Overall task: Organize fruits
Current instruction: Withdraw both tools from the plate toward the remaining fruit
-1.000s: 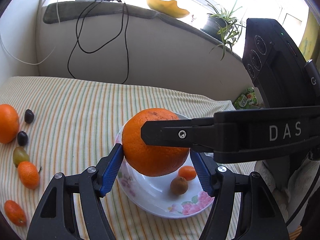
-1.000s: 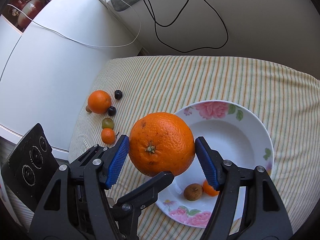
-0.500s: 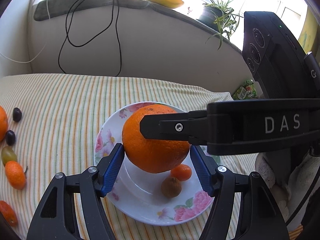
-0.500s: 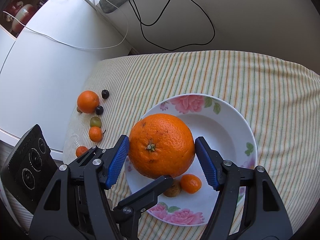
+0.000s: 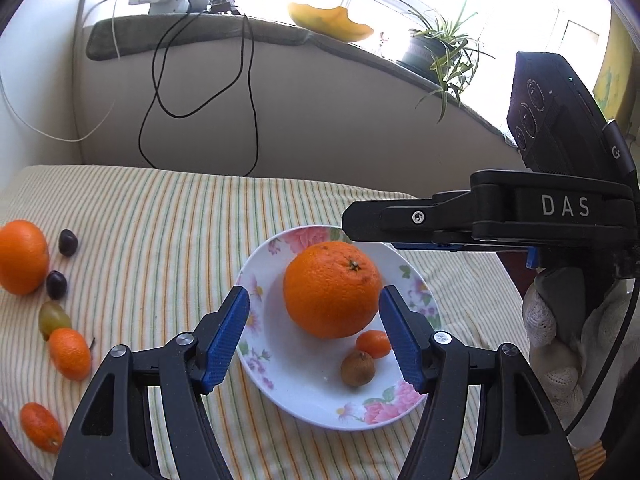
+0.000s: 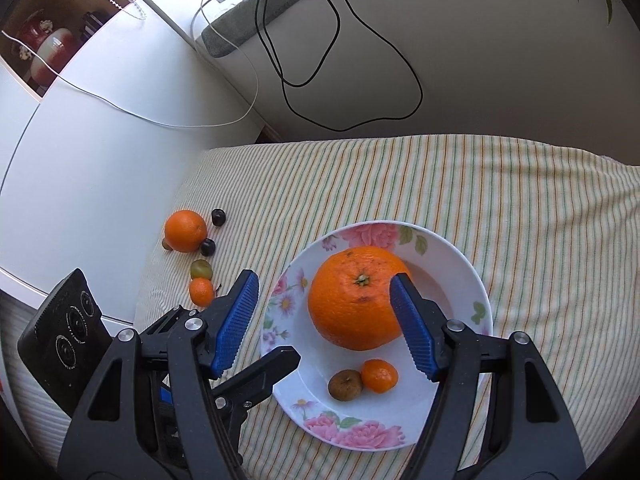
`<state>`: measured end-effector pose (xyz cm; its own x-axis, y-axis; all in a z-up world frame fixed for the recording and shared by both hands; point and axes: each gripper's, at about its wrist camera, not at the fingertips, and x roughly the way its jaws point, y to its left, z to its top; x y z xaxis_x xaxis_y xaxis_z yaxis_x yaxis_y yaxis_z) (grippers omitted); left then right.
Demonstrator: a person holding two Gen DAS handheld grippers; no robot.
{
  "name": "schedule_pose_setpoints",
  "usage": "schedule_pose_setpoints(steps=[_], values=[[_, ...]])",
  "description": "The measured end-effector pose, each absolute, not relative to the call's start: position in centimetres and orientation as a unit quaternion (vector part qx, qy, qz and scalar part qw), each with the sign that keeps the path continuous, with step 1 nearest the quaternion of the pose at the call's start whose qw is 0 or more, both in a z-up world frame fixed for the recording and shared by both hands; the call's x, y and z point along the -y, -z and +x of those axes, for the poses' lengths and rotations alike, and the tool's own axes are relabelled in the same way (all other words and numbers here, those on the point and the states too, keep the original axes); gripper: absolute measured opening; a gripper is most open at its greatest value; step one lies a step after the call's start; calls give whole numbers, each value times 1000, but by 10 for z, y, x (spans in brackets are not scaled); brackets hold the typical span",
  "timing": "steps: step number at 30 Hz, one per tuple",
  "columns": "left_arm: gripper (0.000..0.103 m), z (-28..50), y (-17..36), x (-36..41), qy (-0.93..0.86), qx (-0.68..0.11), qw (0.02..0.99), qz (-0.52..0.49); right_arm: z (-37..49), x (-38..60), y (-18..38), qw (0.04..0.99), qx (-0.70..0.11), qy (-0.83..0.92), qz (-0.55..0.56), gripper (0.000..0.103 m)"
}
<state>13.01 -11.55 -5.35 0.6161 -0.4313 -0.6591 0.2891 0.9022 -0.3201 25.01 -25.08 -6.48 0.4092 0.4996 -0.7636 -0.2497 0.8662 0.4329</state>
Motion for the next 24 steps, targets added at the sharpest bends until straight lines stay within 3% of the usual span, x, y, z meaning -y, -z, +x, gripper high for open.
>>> schedule_pose_setpoints(steps=[24], values=[[68,81,45,68,172,-354,916,-84,194,230,44,884,-400,-229,79,72]])
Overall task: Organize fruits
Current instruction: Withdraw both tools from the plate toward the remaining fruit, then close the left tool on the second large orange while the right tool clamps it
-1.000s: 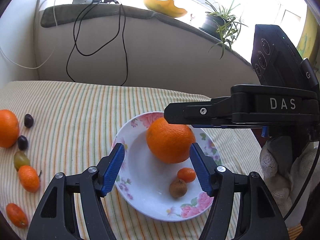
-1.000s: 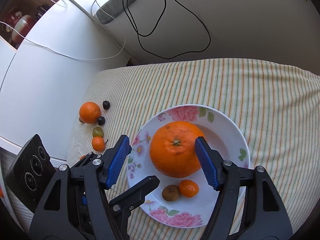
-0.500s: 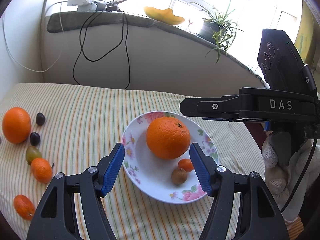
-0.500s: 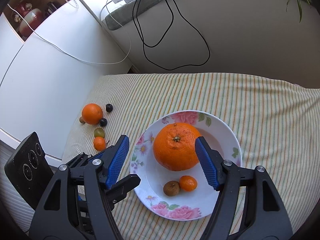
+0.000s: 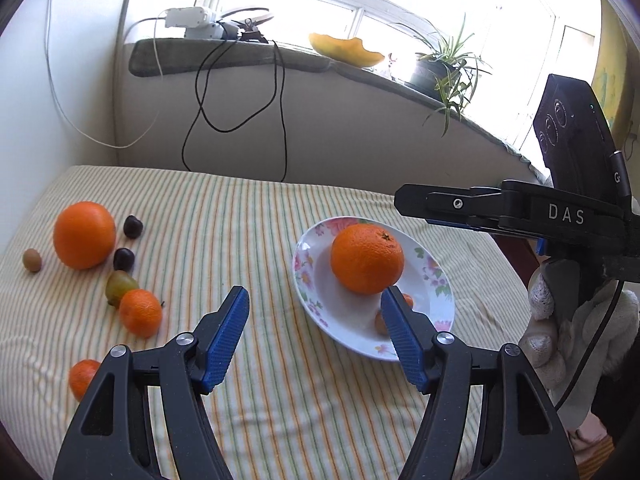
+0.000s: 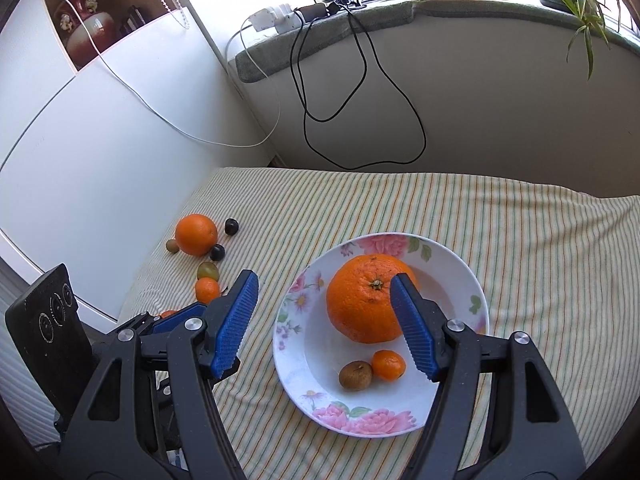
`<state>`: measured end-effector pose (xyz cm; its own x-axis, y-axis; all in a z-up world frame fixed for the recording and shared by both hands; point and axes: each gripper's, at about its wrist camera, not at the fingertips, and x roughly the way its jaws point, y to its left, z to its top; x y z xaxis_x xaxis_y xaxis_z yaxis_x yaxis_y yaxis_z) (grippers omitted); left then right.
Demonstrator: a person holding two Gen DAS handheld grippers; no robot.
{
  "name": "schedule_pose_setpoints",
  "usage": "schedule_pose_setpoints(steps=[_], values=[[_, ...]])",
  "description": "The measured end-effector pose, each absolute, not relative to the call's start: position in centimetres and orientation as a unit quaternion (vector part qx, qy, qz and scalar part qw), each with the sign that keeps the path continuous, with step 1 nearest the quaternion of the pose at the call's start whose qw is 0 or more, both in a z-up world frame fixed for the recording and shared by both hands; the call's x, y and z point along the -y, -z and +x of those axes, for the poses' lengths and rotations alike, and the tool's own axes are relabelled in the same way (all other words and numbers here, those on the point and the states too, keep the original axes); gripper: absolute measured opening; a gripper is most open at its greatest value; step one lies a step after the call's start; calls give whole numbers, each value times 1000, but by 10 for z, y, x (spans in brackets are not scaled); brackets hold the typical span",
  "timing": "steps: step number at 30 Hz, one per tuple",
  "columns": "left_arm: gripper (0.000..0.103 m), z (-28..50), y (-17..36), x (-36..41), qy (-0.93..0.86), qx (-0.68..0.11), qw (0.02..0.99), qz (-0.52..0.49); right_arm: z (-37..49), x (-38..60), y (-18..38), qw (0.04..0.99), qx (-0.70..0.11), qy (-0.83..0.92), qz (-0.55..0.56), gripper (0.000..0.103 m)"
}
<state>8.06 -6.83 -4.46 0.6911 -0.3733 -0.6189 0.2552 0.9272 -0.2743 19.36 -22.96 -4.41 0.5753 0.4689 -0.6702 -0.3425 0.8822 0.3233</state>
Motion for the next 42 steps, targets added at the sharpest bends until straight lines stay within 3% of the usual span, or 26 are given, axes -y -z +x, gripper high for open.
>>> schedule_pose_setpoints(steps=[4,6,20,42], values=[[68,73,43,52,154,-348,921,-80,188,212,39,885,-393,-244,50,72],[69,70,43,42,143,-346,924,-82,187,202,37,883,-392,-255,35,77],[74,56,44,-31,65,-334,935,-95,178,136,39,871,-393,-291,-52,78],[74,77,65,-97,37,-342,927,-147,217,53,55,820,-445,-357,-40,78]])
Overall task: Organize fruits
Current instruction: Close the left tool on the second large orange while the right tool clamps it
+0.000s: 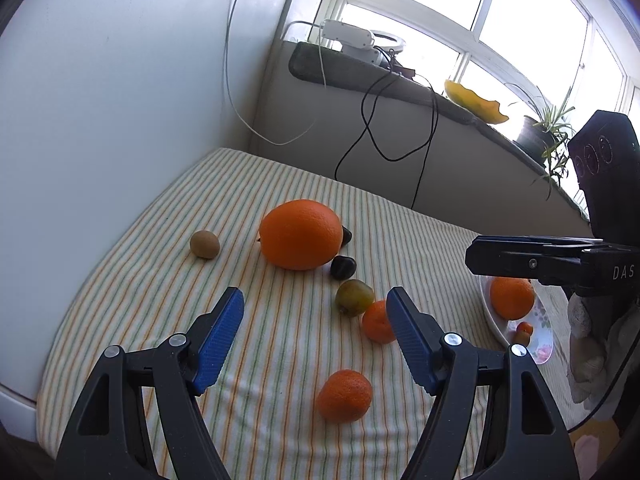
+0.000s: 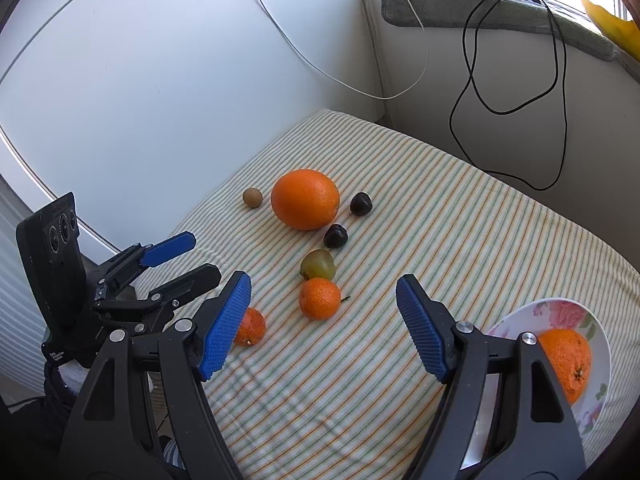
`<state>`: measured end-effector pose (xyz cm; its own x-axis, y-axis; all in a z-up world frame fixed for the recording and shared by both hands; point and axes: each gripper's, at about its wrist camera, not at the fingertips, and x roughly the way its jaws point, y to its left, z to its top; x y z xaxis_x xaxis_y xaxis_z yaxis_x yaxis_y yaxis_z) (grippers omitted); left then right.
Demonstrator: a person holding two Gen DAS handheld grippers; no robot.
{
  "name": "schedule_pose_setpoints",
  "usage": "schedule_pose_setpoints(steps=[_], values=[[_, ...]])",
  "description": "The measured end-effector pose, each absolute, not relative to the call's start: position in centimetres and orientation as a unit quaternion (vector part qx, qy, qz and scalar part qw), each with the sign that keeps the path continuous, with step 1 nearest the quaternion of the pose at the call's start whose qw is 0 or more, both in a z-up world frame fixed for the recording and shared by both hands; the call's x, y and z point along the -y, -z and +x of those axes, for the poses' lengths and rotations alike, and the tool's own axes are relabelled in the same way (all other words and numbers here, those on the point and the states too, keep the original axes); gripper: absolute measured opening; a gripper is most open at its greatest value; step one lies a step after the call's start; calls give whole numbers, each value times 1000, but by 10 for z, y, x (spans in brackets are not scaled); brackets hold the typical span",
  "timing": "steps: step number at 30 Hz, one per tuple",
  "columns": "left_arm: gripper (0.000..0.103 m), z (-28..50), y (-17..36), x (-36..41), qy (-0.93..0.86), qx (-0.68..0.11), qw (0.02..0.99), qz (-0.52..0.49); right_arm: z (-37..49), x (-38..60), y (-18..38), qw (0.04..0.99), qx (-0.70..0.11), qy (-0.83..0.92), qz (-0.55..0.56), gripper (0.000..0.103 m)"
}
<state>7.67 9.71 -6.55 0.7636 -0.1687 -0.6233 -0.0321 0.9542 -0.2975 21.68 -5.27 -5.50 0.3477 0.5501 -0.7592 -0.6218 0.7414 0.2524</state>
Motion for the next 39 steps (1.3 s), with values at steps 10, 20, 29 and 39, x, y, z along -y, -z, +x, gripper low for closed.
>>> schedule_pose_setpoints(steps=[10,20,29,39], values=[[74,108,80,-113,51,-356,917,-172,264,22,76,788,-491,-371,36,78],[74,143,93,-117,69,-374,905,-190,299,4,104,764,-525,-359,107,78],[74,161,101,-121,73,-384,898,-203,318,-19,118,755,-539,-356,114,78],[78,178,111,-121,80,-404,888,-206,330,-33,132,745,-555,-353,109,78]])
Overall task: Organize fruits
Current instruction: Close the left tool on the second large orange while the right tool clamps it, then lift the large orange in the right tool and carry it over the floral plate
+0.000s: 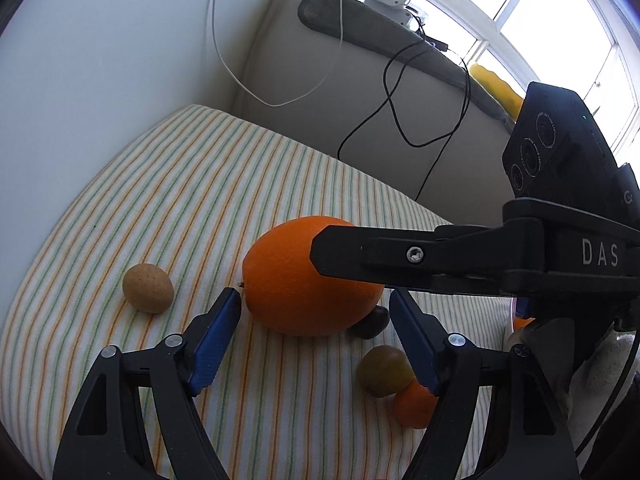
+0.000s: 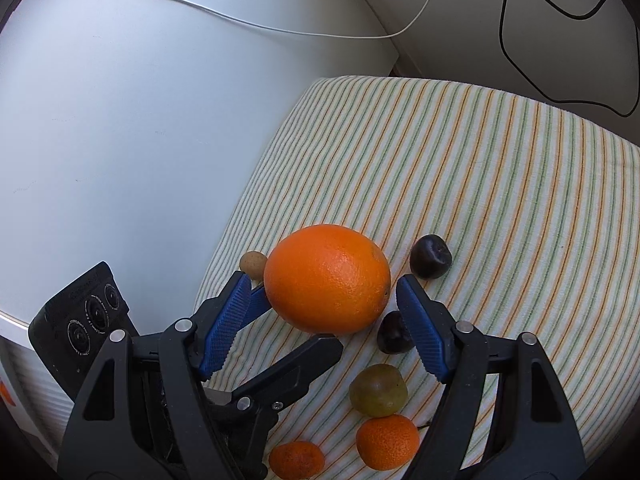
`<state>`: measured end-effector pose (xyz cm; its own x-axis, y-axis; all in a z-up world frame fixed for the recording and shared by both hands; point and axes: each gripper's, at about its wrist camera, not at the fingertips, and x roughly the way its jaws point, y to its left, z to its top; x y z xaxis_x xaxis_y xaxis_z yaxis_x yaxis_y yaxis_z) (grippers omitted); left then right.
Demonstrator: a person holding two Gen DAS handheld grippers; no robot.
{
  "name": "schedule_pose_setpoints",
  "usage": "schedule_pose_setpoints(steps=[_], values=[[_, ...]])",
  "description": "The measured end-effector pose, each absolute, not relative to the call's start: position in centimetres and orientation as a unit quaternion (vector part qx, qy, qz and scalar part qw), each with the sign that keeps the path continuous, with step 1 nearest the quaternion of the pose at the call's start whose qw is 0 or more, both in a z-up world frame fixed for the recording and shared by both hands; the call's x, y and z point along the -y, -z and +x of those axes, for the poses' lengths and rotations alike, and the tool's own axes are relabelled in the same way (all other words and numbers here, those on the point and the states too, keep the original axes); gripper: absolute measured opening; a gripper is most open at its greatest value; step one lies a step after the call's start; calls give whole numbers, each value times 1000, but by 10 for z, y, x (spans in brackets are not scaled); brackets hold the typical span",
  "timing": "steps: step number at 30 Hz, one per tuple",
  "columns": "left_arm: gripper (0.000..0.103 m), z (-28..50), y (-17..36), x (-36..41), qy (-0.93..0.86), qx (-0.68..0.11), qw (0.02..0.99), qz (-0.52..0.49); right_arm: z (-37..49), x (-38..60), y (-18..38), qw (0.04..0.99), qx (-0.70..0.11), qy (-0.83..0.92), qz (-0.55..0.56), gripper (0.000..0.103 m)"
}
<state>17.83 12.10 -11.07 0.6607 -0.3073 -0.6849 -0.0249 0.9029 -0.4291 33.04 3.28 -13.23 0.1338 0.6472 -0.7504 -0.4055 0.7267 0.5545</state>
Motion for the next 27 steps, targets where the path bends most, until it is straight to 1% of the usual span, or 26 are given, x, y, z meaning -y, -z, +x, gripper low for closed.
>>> schedule_pose_setpoints(steps=[7,8,9,11,16,27], values=[[78,187,113,-128,85,-402,886,-216,336,-37,139,738,-564,-354,106,78],[78,188,113,-128,86,-401,886,-217,336,-39,140,738,-564,-355,104,77],[78,188,113,-128,91,-400,885,-219,336,-40,141,738,-563,-357,104,74],[76,187,112,-130,97,-396,886,-222,335,-42,142,739,-562,-358,102,74],[76,186,110,-128,95,-393,889,-216,333,-43,140,745,-556,-359,89,74],[76,170,96,-129,82,-375,899,-210,325,-42,136,741,-552,-369,99,74]])
